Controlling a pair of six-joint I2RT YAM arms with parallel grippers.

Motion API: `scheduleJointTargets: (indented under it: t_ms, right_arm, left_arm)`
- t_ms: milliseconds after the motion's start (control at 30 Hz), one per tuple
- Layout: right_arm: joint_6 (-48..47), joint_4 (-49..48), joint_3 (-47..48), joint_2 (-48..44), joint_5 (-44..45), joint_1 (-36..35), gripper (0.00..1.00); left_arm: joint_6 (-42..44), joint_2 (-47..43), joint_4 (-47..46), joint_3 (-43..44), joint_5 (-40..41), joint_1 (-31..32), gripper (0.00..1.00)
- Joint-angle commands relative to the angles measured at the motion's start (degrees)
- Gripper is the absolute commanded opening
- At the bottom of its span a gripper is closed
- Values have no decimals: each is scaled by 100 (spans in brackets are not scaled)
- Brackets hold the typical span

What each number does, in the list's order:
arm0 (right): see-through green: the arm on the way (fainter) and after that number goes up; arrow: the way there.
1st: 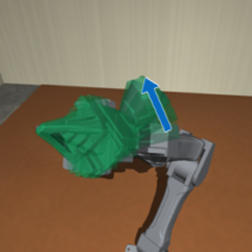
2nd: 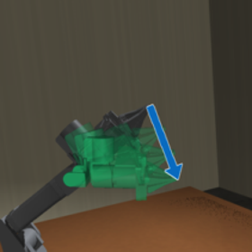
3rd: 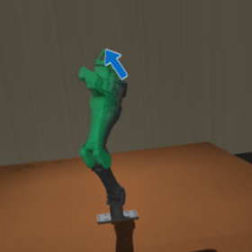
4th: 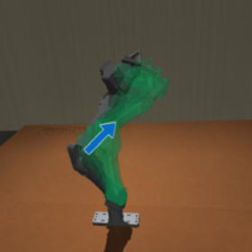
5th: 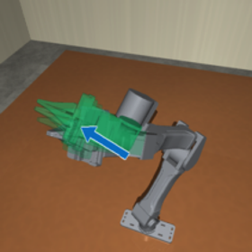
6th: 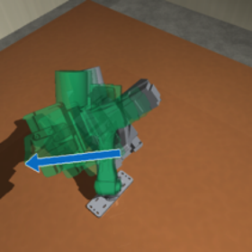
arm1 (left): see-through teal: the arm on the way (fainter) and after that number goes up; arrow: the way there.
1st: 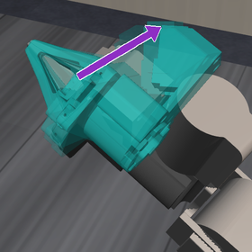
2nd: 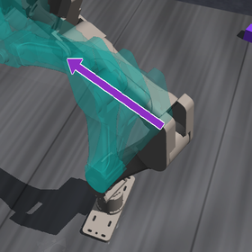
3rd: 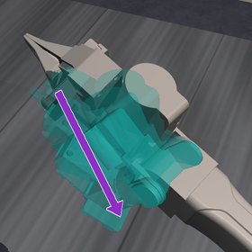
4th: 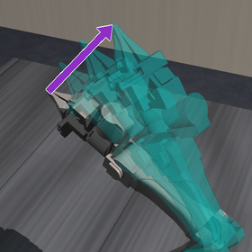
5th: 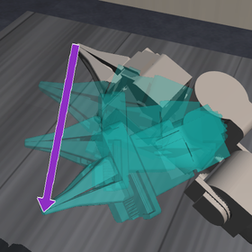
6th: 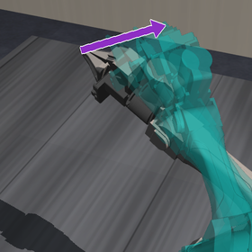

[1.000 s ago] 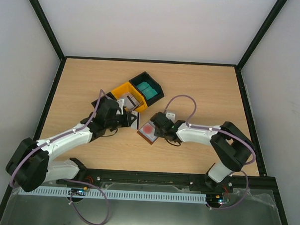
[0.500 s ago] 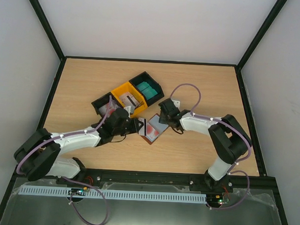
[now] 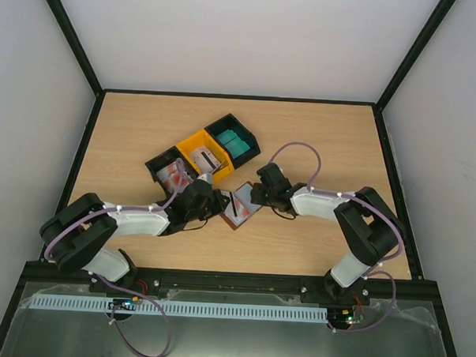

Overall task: Put the credit cards into the card holder
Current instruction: Adjust the card holder at the center of the board.

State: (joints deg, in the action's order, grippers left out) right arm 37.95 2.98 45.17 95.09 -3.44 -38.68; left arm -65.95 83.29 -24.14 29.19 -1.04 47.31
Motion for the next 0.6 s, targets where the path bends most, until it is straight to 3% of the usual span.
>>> scheduleJointTargets:
  t_ms: [0, 333, 433, 567]
  right_arm:
    - [539, 241, -658, -308, -824, -40, 53]
    - [903, 409, -808, -312, -724, -567, 32]
    - [783, 516, -781, -238, -554, -644, 32]
    - [541, 721, -645, -169, -330, -665, 41]
  left_arm:
    - [-244, 162, -320, -21, 226, 23, 3]
    - [-387, 230, -261, -118, 498, 23, 3]
    - [-301, 104, -144, -188, 590, 23, 3]
    - [-155, -23, -61, -269, 515, 15, 3]
